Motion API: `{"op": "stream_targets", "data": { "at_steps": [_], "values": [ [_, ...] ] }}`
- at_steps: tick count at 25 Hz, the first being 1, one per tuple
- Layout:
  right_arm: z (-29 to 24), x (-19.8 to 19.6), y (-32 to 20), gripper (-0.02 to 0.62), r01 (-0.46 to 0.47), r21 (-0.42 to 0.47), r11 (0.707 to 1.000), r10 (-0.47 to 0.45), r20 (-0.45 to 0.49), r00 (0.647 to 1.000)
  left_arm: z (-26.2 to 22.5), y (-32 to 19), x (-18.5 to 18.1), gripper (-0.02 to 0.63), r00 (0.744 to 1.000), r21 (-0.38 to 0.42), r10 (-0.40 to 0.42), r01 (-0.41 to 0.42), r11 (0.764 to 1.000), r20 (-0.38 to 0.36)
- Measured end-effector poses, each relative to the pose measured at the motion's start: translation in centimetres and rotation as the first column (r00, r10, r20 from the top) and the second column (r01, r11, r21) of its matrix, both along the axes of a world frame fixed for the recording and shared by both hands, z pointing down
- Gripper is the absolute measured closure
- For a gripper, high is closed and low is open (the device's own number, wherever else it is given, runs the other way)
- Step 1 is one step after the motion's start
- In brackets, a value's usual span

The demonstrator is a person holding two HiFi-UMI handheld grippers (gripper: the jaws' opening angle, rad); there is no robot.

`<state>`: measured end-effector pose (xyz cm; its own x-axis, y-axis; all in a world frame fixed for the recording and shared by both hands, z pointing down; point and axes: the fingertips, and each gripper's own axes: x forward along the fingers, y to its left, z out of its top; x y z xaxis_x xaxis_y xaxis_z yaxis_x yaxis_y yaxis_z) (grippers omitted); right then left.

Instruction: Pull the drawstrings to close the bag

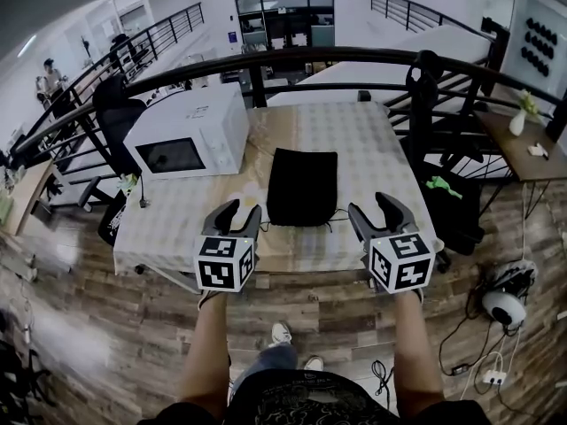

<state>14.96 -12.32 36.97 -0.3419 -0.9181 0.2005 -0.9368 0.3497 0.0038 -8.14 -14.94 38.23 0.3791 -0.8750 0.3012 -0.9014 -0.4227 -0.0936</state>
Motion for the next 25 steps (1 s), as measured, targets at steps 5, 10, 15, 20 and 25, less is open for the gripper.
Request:
{"op": "stream_targets", "data": {
  "at_steps": [5,10,15,20,25],
  "values": [
    [0.1,-0.8,-3.1,0.362,-0.005,-0.01,1.0,0.005,-0.015,1.0,0.2,-3.3,-0.3,0.431,1.0,-0.002,0.011,-0.011,1.0,-0.017],
    [0.2,-1.6,-7.1,0.362,-0.024,-0.017,1.0,0.023,-0.03,0.999,0.8,-7.8,-0.4,0.431,0.999,-0.013,0.044,-0.044,0.999,-0.031],
    [0.0,-2.9,-11.1,0.362,-0.056,-0.023,0.998,0.055,-0.038,0.998,0.9,-12.2,-1.0,0.431,0.996,-0.019,0.086,-0.086,0.996,-0.02],
    [-0.5,-4.7,-14.5,0.362,-0.082,-0.026,0.996,0.081,-0.037,0.996,0.6,-16.2,-2.5,0.431,0.993,-0.016,0.111,-0.112,0.994,-0.03],
    [-0.5,-5.9,-16.9,0.362,-0.123,-0.035,0.992,0.122,-0.017,0.992,0.9,-19.1,-3.4,0.431,0.988,-0.023,0.151,-0.152,0.988,-0.036]
  ]
}}
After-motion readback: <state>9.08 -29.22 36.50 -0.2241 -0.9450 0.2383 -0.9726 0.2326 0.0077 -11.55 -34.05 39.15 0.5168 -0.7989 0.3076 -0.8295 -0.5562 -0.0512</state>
